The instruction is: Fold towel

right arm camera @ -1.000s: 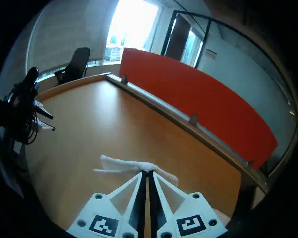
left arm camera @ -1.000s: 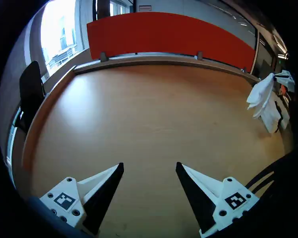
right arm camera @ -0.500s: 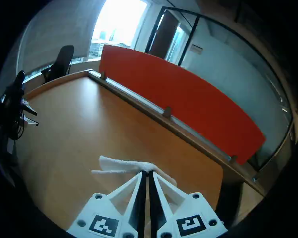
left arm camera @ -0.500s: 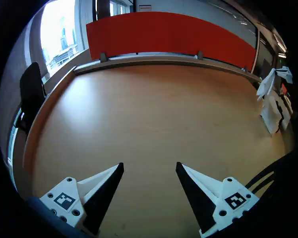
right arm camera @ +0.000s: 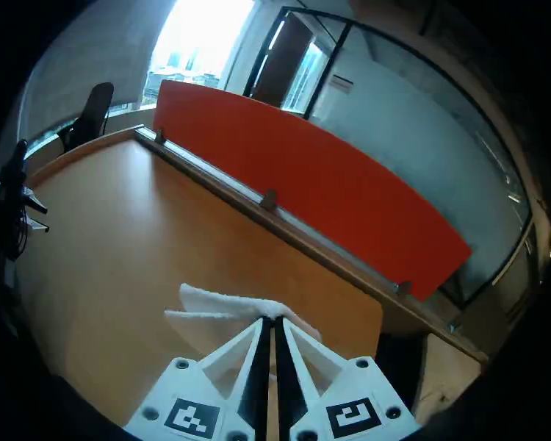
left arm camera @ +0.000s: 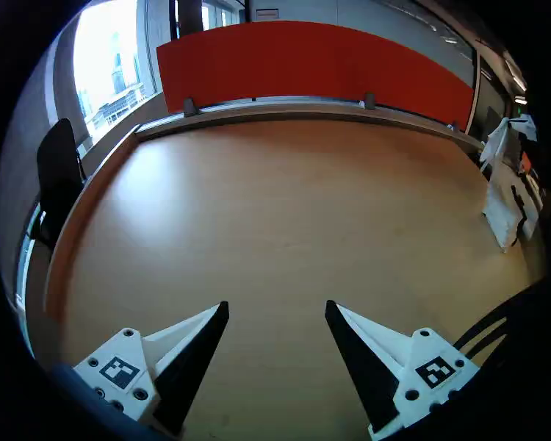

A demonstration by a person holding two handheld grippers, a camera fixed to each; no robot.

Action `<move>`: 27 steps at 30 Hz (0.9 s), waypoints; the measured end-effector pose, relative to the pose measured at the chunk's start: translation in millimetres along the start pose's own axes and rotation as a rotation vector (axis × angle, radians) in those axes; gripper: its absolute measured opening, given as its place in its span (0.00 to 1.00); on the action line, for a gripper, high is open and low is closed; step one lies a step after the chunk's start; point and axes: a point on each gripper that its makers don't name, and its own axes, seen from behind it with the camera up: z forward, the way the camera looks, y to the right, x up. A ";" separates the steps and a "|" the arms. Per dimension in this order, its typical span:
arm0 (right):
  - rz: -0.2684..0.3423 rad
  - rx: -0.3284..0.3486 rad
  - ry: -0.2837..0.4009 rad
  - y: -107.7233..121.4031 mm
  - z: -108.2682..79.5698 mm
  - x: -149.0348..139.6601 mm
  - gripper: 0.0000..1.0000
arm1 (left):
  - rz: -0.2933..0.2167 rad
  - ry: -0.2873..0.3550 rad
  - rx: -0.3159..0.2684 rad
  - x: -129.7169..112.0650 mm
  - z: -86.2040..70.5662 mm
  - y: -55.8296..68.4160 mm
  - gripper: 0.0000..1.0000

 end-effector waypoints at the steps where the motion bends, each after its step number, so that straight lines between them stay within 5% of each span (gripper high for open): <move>1: 0.001 -0.005 -0.002 4.4 0.2 -0.4 0.04 | 0.001 0.000 0.001 0.3 0.0 0.3 0.98; 9: 0.020 -0.037 -0.021 34.1 1.4 -8.4 0.04 | 0.009 0.002 0.005 5.3 0.8 3.9 0.98; 18: 0.036 -0.050 -0.035 41.0 -1.6 -23.8 0.04 | 0.017 0.003 0.004 9.7 2.0 9.0 0.97; 27: 0.065 -0.072 -0.056 45.0 -24.7 -52.2 0.04 | 0.031 0.007 -0.002 14.6 1.8 13.6 0.97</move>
